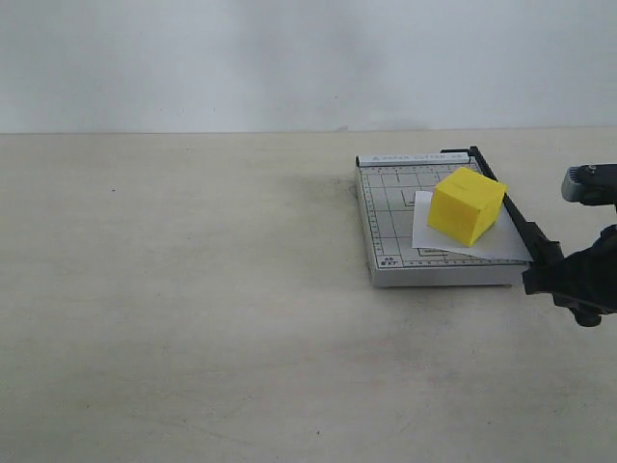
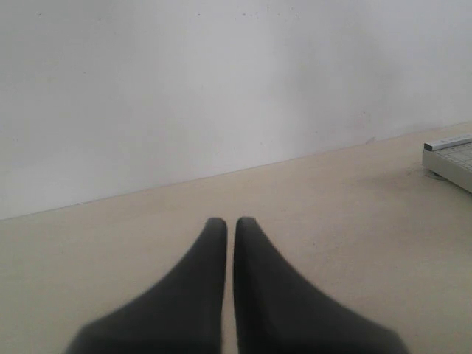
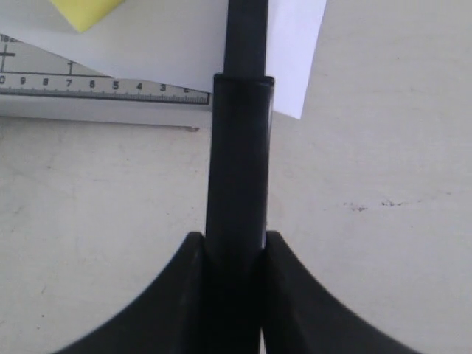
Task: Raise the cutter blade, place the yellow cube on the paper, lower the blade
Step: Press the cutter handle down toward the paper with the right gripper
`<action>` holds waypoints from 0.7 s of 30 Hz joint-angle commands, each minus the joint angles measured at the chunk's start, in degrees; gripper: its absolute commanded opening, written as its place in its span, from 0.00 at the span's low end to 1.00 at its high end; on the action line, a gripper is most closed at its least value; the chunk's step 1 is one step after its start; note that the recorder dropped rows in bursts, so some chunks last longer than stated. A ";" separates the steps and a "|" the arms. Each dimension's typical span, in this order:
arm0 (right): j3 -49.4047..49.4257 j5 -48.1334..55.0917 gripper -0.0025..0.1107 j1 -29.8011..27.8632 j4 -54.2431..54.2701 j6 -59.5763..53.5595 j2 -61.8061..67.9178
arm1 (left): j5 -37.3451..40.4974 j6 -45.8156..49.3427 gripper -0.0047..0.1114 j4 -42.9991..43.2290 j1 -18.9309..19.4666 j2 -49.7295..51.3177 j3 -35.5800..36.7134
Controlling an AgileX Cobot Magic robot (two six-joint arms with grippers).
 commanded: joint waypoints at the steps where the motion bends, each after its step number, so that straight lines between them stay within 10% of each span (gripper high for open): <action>1: 0.93 -1.45 0.05 -0.93 -2.59 -0.67 0.66 | 0.12 0.36 0.08 -0.49 0.28 -0.11 0.21; 21: 2.74 -5.70 0.05 -0.93 -2.59 -0.94 0.66 | 0.12 0.36 0.08 -0.49 0.28 -0.11 0.21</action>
